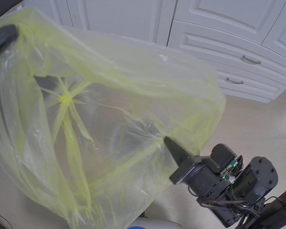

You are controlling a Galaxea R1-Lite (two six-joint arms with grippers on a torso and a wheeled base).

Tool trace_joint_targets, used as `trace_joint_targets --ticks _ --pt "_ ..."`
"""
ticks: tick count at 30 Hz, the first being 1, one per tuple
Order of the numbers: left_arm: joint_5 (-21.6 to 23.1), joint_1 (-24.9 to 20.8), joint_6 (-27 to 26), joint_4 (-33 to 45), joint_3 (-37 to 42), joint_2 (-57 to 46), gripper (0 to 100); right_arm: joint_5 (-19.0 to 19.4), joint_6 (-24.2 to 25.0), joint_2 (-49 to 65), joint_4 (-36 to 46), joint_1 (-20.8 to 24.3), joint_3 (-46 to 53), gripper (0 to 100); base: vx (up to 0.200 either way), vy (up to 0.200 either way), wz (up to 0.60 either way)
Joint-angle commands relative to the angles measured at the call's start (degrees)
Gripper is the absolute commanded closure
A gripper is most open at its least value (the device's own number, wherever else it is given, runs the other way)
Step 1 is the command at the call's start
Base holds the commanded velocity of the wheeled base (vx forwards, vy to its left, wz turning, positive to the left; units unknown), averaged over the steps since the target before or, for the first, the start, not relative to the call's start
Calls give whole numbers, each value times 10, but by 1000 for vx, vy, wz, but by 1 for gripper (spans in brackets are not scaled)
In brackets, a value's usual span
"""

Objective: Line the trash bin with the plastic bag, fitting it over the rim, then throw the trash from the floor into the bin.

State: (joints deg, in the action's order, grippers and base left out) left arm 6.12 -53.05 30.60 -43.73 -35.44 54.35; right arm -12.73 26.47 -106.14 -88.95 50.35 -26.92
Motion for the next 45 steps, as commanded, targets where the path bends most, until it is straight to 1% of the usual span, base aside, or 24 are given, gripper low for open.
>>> trace_joint_targets --ticks 1,4,6,7,8,11,16,17,23,28,30,32,36,38,41,42,43,45 --pt "4 9 4 2 13 65 100 4 -10 58 -10 -29 -2 100 0 0 0" --pt "4 12 6 -4 20 92 100 4 -18 62 -10 -31 0 100 0 0 0" --pt "4 19 21 -7 20 123 100 4 -37 59 -10 -38 0 100 0 0 0" --pt "4 19 21 -7 20 123 100 4 -37 59 -10 -38 0 100 0 0 0" --pt "4 35 39 -10 18 137 100 4 -46 59 -10 -45 1 100 0 0 0" --pt "4 52 57 -14 12 153 100 4 -49 57 -10 -48 2 100 0 0 0" --pt "4 55 59 -45 21 163 100 5 -49 57 -10 -48 1 100 0 0 0" --pt "4 55 58 -49 24 162 0 5 -48 58 -10 -48 1 100 0 0 0" --pt "3 57 54 -51 24 162 0 5 -48 60 -10 -48 3 100 0 0 0" --pt "1 83 32 -41 21 164 0 5 -49 59 -10 -46 7 100 0 0 0" --pt "3 111 -11 -20 27 167 0 5 -49 59 -10 -44 8 100 0 0 0" --pt "4 127 -36 18 25 169 0 4 -49 59 -10 -39 8 100 0 0 0" --pt "6 132 -48 80 20 189 0 4 -49 61 -10 -38 8 100 0 0 0" --pt "6 134 -49 77 21 216 0 3 -49 62 -10 -37 8 100 0 0 0" --pt "6 150 -50 67 20 242 0 2 -49 67 -10 -37 9 100 0 0 0" --pt "7 163 -50 59 21 263 0 2 -49 70 -10 -37 9 100 0 0 0" --pt "7 163 -50 59 21 263 0 2 -49 70 -10 -37 9 100 0 0 0" --pt "20 190 -51 35 22 299 0 2 -49 72 -10 -33 10 100 0 0 0"
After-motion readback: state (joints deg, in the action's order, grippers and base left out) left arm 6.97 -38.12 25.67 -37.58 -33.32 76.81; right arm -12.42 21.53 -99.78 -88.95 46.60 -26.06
